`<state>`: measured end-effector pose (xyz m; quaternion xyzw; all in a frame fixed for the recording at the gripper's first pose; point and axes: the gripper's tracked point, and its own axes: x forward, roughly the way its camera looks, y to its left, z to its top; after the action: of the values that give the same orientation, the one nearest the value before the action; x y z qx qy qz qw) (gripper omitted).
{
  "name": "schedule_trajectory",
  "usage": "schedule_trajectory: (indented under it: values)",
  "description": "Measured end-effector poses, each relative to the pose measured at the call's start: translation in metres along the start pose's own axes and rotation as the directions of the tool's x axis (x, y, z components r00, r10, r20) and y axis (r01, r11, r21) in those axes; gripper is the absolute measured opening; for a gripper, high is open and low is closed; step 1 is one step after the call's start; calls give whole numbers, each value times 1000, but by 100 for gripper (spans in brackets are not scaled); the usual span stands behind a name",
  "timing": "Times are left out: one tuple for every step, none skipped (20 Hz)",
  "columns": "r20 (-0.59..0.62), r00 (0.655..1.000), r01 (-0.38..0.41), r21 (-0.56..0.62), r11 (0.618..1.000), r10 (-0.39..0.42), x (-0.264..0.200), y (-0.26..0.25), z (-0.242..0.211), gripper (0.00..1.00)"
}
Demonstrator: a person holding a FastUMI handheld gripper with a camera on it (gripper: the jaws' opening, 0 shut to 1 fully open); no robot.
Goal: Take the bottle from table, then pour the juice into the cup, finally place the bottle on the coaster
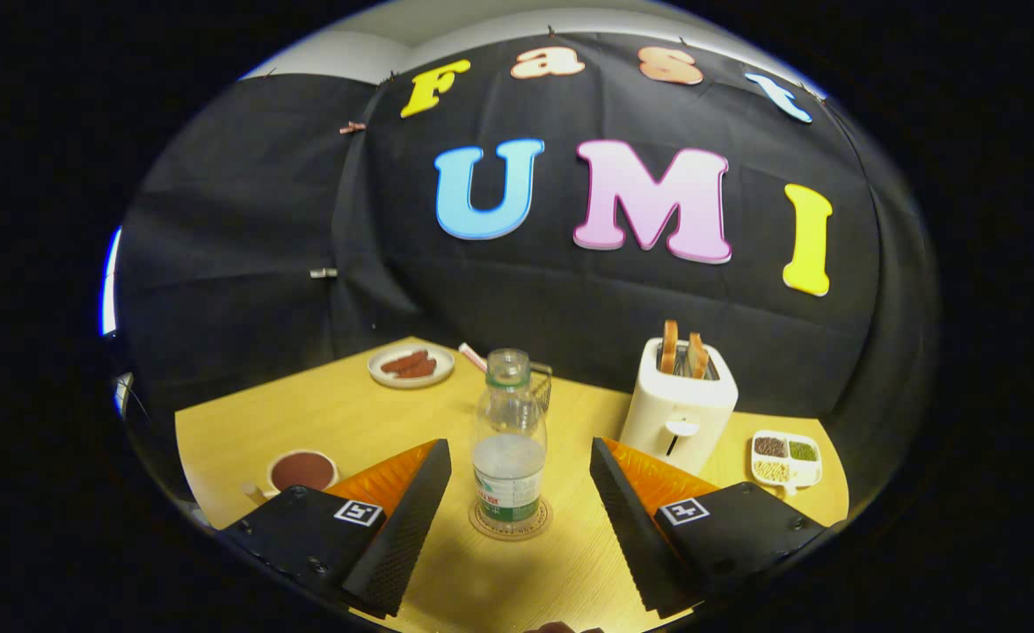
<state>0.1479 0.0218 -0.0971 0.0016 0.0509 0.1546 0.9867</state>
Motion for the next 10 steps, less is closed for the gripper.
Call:
schedule_trajectory:
  values:
    - [26, 1000, 10, -26, 1000, -10, -13, -4, 14, 98]
    - [47, 998, 32, -50, 998, -30, -29, -10, 31, 98]
    - [72, 996, 53, -69, 996, -48, -44, -15, 48, 98]
    - [96, 993, 80, -81, 993, -72, -63, -19, 64, 98]
    - [110, 989, 107, -88, 990, -97, -82, -21, 75, 98]
    - [107, 987, 126, -87, 988, -117, -100, -22, 84, 98]
    - [94, 987, 142, -81, 987, -134, -115, -21, 87, 98]
    - [78, 984, 164, -69, 984, -159, -132, -22, 90, 98]
    - [66, 981, 189, -54, 981, -185, -148, -23, 94, 98]
    - [54, 976, 213, -36, 976, -211, -164, -24, 97, 98]
